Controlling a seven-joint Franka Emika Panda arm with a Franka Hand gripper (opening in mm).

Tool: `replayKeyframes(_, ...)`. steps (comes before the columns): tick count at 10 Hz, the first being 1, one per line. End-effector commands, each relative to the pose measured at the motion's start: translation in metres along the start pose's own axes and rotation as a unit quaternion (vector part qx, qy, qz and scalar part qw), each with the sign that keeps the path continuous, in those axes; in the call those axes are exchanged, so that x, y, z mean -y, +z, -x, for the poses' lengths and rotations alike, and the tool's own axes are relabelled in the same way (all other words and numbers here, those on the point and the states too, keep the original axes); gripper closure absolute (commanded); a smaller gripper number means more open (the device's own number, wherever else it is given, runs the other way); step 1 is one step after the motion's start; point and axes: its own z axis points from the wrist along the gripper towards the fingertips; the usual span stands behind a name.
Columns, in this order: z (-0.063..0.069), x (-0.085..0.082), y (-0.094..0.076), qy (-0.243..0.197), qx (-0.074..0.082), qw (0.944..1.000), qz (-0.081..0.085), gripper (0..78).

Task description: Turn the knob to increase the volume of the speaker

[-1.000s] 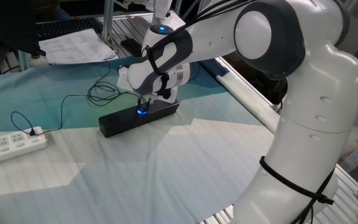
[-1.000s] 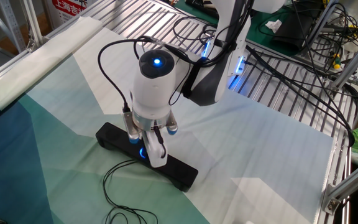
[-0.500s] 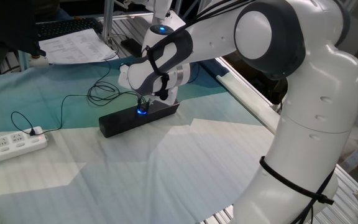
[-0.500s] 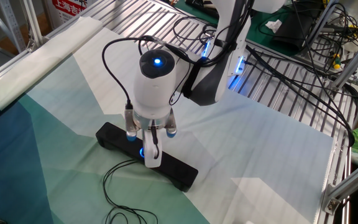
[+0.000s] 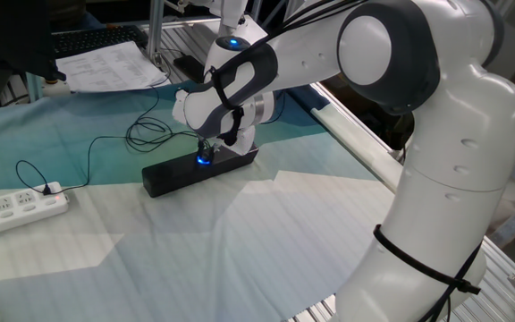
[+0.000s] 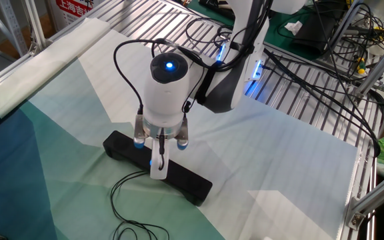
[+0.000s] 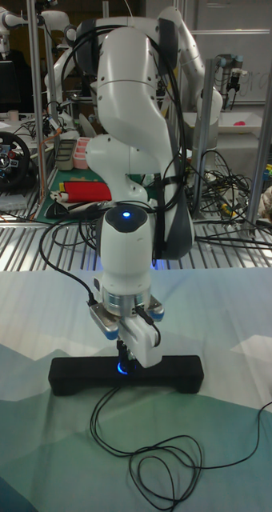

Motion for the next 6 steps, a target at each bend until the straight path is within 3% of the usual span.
replayKeyframes(1,-0.0006,0.0011,0.0012,0.03,0.005,0.9995,0.0,76.3)
replayKeyframes(6,-0.0006,0.0011,0.0012,0.083,0.008,0.9965,0.005,76.3)
